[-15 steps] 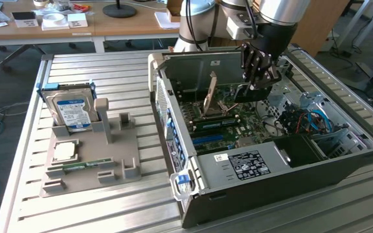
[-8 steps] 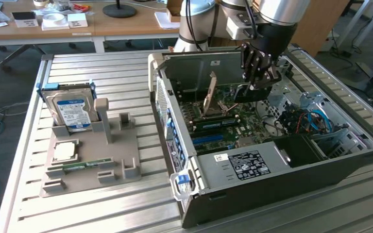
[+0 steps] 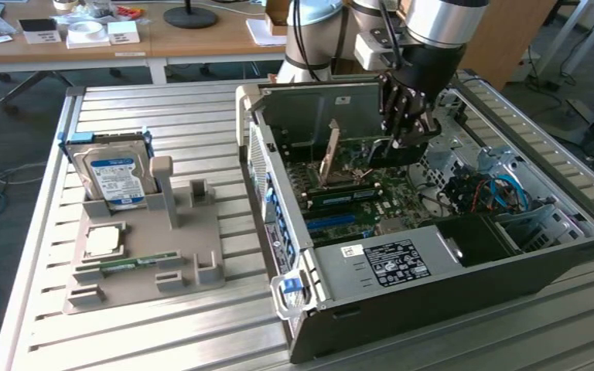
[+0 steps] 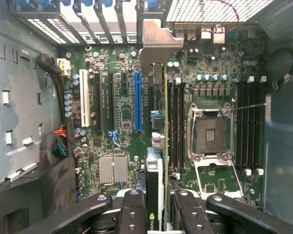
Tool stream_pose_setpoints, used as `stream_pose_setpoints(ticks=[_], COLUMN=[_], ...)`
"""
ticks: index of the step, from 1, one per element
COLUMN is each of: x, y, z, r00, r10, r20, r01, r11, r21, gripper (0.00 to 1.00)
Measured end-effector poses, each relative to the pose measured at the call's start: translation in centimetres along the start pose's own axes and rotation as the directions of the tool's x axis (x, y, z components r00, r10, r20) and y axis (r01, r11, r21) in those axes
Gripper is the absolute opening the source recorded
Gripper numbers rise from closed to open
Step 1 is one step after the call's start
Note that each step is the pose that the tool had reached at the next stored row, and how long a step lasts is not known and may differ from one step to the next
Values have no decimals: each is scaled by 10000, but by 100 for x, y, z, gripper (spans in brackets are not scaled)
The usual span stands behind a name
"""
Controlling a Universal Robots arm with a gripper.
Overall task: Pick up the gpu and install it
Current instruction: 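Insert the gpu into the slot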
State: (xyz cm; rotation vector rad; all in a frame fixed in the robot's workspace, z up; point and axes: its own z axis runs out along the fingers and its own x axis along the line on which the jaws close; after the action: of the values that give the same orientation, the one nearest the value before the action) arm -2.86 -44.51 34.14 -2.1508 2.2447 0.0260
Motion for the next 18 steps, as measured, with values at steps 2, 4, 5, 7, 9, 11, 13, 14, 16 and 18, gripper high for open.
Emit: stream_pose_setpoints(ticks=[2, 4, 5, 7, 9, 11, 13, 14, 16, 18], x=[15, 24, 26, 27, 29, 31, 34, 34, 37, 37], y=[5, 12, 17, 28, 38, 43, 50, 53, 60, 60], z=[13, 34, 50, 88, 123, 155, 188, 202, 226, 238], r00=[10000, 10000, 10000, 10000, 10000, 10000, 10000, 10000, 10000, 10000], r10=[2, 2, 2, 1, 2, 0, 2, 1, 1, 0], r20=[2, 2, 0, 3, 1, 1, 1, 1, 2, 0], r01=[-2, -2, -2, -1, -2, 0, -2, -1, -1, 0], r11=[10000, 10000, 10000, 10000, 10000, 10000, 10000, 10000, 10000, 10000], r21=[0, 1, 0, 1, 0, 0, 0, 1, 1, 0], gripper=[27, 27, 27, 27, 27, 27, 27, 27, 27, 27])
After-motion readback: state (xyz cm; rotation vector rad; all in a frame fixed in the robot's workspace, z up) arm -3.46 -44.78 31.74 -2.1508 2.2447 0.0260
